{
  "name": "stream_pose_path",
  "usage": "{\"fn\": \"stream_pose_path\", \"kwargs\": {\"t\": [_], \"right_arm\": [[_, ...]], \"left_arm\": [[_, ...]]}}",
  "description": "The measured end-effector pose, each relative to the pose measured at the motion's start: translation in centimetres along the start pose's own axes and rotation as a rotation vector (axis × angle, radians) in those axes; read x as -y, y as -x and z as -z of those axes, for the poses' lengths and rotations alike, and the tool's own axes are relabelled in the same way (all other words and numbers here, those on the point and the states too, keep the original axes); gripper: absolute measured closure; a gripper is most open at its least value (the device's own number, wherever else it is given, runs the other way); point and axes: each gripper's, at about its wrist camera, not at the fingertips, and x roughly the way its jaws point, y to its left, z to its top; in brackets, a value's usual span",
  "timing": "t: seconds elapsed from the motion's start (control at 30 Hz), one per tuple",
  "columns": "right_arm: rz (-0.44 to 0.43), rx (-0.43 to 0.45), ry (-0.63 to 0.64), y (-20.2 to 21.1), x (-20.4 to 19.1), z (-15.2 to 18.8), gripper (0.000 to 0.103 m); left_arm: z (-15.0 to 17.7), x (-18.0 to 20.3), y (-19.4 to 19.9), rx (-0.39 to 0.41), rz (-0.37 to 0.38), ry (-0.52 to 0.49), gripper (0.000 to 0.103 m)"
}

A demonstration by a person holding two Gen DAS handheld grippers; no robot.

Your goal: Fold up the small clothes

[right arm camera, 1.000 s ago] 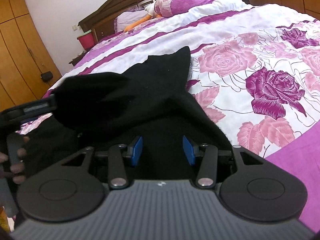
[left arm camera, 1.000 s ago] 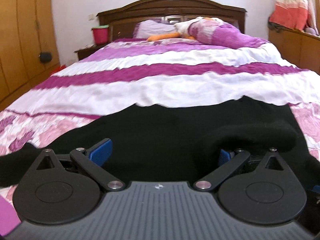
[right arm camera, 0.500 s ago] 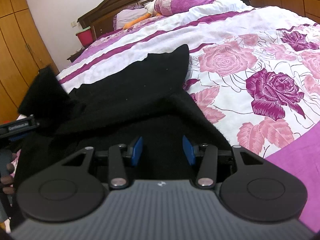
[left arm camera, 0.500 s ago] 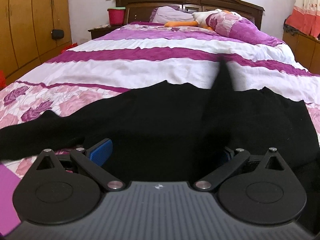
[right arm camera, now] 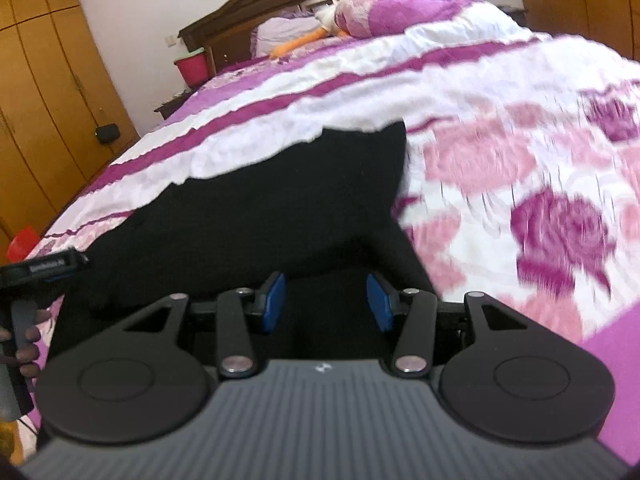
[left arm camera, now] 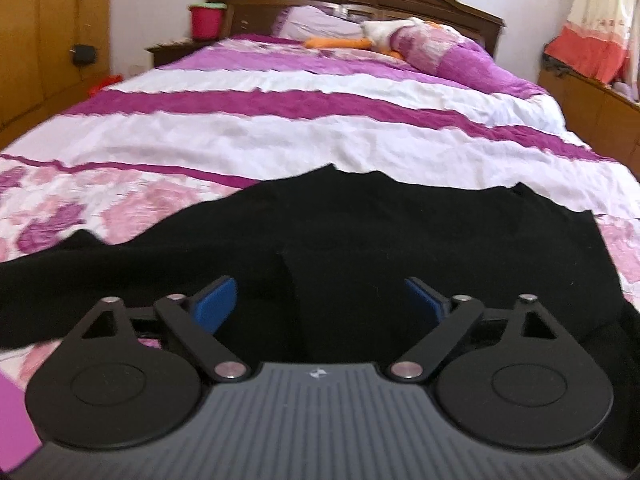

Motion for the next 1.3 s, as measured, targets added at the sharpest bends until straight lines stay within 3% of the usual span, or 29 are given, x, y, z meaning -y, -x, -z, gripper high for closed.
{"fn": "stream_pose_path", "kwargs": {"t": [0.1, 0.27, 0.4, 0.53, 1.07, 1.3], "right_arm": [[0.024, 0.012, 0.038, -1.3, 0.1, -1.7, 0.054], [0.071, 0.030, 0.068, -5.0, 0.9, -4.3, 0.055], [0.179, 0.005, 0.091, -8.7, 2.0, -5.6, 0.055], [0.145, -0.005, 0.032, -11.0, 3.3, -6.0, 0.054], [0.111, 0.020, 0.085, -12.8, 2.6, -6.2, 0.054], [0.107, 0.023, 0.081, -12.9, 2.5, -6.1, 0.054]], "left_arm": [[-0.2, -0.2, -1.2, -0.020, 0.052, -0.010, 0.025], [0.1, -1.0, -3.5, -0.057, 0.042, 0.041, 0.025], [0.0, -1.3, -4.8, -0.074, 0.035, 0.069, 0.024], [-0.4, -1.0, -5.4, -0.078, 0.033, 0.073, 0.024], [-0.5, 0.0, -5.5, -0.062, 0.016, 0.043, 0.030], [-0.4, -0.1, -5.0, -0.036, 0.012, 0.060, 0.051]]}}
